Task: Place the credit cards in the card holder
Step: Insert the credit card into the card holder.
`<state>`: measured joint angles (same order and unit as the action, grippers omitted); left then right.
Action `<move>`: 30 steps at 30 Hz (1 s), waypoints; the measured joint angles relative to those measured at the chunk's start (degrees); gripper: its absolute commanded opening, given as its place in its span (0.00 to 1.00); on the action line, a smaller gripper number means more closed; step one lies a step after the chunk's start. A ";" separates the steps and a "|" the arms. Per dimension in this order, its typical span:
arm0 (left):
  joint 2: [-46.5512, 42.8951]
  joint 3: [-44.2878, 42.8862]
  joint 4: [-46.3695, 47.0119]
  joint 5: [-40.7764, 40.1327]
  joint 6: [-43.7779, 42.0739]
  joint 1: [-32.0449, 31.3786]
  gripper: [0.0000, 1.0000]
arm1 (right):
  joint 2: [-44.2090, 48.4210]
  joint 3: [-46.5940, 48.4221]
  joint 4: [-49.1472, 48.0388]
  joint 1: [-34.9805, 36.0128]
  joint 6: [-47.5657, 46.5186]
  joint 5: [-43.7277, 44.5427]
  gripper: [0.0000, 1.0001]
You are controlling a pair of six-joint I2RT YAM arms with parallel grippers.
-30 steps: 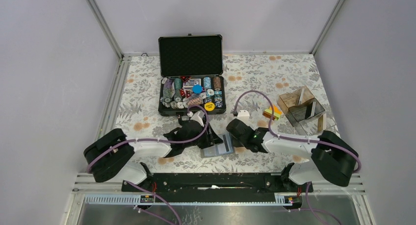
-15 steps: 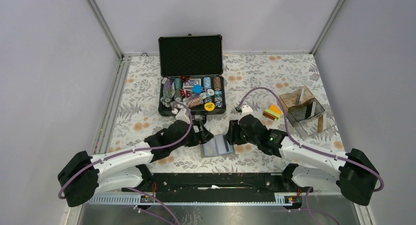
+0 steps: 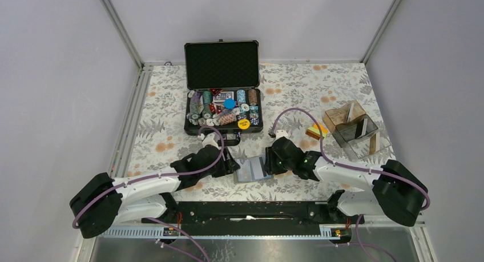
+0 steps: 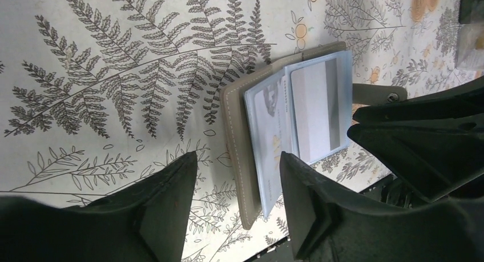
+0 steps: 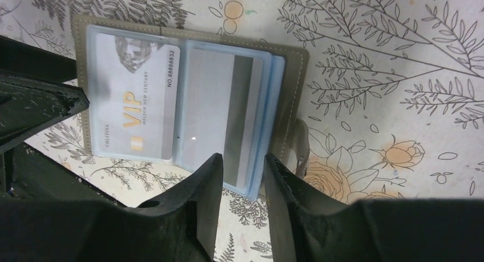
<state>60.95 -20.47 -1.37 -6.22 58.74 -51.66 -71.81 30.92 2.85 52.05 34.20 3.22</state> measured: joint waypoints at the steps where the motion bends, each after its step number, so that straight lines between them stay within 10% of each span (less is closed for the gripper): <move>1: 0.37 0.00 0.07 -0.02 0.02 0.00 0.55 | -0.15 -0.26 -0.17 -0.02 0.13 -0.11 0.32; 30: 1.86 1.44 4.11 0.39 1.29 0.00 0.16 | 0.02 -0.63 -4.13 -0.48 3.21 -1.97 0.30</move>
<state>62.81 -19.03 2.74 -5.82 60.03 -51.66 -71.79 30.28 -1.28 51.57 37.41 1.26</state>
